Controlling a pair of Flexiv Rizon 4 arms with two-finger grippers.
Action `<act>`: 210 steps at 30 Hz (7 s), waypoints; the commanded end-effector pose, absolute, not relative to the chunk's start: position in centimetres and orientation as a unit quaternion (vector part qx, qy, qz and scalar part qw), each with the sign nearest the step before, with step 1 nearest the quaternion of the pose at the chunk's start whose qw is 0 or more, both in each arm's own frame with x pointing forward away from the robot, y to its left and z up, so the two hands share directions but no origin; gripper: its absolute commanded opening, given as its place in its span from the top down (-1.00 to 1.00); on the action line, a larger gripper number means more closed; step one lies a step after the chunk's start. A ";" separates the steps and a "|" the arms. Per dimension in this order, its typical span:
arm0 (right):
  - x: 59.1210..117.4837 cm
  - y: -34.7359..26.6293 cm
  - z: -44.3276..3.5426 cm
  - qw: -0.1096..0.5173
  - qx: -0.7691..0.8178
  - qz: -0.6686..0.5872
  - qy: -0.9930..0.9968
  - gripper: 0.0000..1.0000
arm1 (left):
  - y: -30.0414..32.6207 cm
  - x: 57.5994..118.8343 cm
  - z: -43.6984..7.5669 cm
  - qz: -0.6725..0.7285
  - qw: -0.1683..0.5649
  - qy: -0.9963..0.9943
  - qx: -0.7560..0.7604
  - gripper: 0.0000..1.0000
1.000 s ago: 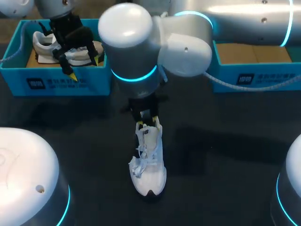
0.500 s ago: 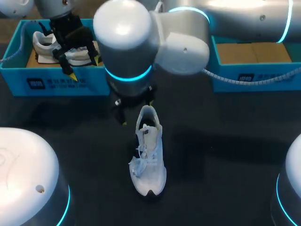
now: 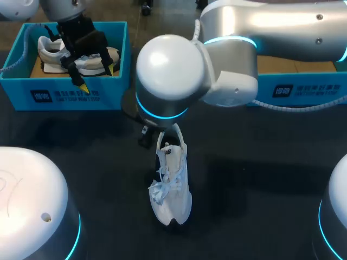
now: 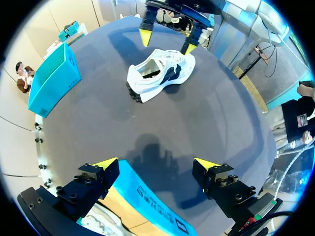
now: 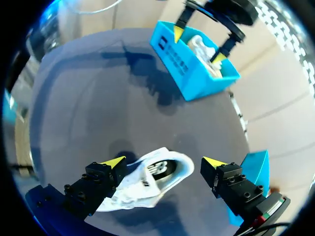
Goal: Take the shoe out of the shoebox, open the shoe tongue, remove and reinsert the insole, then place the shoe into the shoebox
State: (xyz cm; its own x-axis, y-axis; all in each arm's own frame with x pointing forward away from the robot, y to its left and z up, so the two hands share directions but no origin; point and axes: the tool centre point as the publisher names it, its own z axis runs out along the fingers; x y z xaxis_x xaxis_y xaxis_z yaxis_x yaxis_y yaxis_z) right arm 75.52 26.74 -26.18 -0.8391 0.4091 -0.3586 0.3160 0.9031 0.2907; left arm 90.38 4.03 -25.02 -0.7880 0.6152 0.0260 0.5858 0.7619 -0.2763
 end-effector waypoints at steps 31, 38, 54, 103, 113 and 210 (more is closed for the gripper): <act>83.5 23.0 -36.7 0.116 0.011 -0.005 0.993 -1.00 | 4.1 90.4 -25.0 0.126 0.058 -0.937 -0.321 -1.00; 83.9 22.4 -38.1 0.102 0.013 -0.020 0.994 -1.00 | 4.1 90.4 -25.0 0.126 0.058 -0.937 -0.321 -1.00; 83.4 21.2 -39.5 0.084 0.021 -0.028 0.996 1.00 | 4.1 90.4 -25.0 0.126 0.058 -0.937 -0.321 -1.00; 85.4 7.8 -19.0 0.132 0.071 -0.060 0.987 1.00 | 4.1 90.4 -25.0 0.126 0.058 -0.937 -0.321 -1.00; 90.9 -0.3 -12.4 0.138 0.048 -0.075 0.986 1.00 | 4.1 90.4 -25.0 0.126 0.058 -0.937 -0.321 -1.00; 118.8 -24.2 -9.0 0.135 0.105 -0.123 0.978 1.00 | 4.1 90.4 -25.0 0.126 0.058 -0.937 -0.321 -1.00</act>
State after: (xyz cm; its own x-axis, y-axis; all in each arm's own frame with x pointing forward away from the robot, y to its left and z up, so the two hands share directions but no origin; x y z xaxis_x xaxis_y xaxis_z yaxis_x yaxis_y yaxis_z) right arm 118.49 -24.66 -9.32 -0.9415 0.1152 -0.3167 0.1798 0.9665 -0.1829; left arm 90.38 4.04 -25.02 -0.7882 0.6149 0.0259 0.5855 0.7621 -0.2763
